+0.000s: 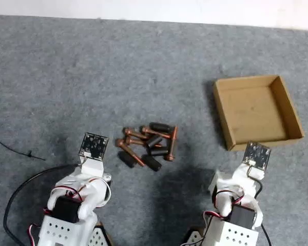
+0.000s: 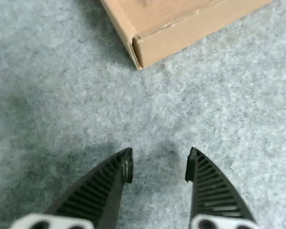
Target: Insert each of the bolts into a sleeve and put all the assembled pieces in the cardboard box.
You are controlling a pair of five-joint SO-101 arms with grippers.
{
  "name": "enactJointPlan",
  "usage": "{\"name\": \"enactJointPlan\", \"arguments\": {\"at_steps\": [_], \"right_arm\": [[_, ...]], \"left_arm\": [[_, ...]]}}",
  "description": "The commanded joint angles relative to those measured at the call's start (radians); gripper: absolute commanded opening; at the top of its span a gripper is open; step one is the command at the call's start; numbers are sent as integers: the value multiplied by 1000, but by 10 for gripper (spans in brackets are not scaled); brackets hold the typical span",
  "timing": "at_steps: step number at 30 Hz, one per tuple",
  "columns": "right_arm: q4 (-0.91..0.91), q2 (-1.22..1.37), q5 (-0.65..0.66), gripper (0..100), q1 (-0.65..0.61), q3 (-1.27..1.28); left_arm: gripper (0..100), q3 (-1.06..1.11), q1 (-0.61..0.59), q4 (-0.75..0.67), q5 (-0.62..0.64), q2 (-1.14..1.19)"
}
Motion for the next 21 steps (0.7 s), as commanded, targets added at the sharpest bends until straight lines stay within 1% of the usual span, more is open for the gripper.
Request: {"name": "enactJointPlan", "arguments": {"at_steps": [1, 4, 6, 8, 12, 15, 18, 21], "right_arm": [[7, -7, -5, 170, -16, 147], [7, -7, -5, 170, -15, 147], [7, -7, -5, 170, -15, 147], [7, -7, -5, 170, -13, 147], [7, -7, -5, 170, -10, 147], [7, -7, -2, 170, -8, 147], [7, -7, -2, 170, 7, 147], [4, -7, -5, 170, 105, 147]], "left_arm": [[7, 19, 180, 17, -5, -15], [7, 19, 179, 29, -6, -16], [7, 16, 148, 28, -6, -16], [7, 8, 65, 26, -6, -16], [7, 18, -183, 17, -6, -16], [7, 18, -338, -57, -3, -16], [7, 18, -433, -95, -2, -16], [7, 18, -460, -89, -2, -16]]}}
